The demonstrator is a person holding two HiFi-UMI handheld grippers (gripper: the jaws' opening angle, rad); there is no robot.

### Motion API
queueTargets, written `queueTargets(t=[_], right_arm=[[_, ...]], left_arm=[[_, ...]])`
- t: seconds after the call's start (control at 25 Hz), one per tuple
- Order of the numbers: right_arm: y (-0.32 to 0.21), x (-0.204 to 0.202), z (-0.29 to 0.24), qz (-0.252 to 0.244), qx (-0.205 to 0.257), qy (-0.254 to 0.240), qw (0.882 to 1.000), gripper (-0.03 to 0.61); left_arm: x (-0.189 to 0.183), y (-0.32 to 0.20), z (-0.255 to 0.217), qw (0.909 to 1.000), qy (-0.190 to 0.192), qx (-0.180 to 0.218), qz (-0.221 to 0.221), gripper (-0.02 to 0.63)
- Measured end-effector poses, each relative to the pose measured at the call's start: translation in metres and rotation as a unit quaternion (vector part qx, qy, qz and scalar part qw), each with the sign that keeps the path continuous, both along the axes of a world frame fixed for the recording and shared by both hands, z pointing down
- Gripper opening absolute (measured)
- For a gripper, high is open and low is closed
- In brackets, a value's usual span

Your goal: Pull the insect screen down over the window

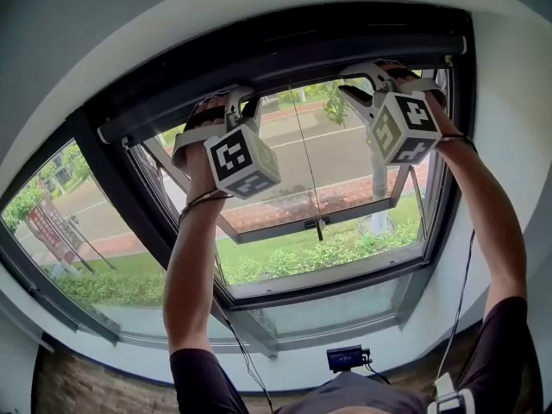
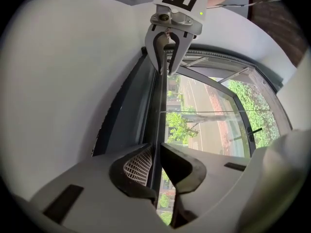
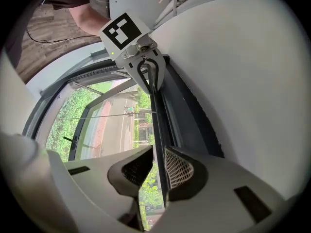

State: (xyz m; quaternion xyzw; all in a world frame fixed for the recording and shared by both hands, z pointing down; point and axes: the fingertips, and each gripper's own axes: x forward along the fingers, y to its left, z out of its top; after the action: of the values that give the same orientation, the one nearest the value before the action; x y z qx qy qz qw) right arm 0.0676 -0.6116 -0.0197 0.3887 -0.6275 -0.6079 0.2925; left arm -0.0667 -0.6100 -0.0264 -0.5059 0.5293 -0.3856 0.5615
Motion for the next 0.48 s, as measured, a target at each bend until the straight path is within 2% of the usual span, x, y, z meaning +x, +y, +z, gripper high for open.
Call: queueTargets(t=[0.16, 0.48], right_arm=[[-0.005, -0.006, -0.005, 0.001, 0.004, 0.004, 1.0, 0.061], [-0.022, -0.02, -0.009, 0.003, -0.019, 0.007, 1.0, 0.061]], left_arm=[[-0.004, -0.004, -0.003, 0.9995, -0.009, 0.001, -0.03, 0.055], [0.002, -0.014, 0.002, 0.9985, -0.029, -0.026, -0.037, 0.032]])
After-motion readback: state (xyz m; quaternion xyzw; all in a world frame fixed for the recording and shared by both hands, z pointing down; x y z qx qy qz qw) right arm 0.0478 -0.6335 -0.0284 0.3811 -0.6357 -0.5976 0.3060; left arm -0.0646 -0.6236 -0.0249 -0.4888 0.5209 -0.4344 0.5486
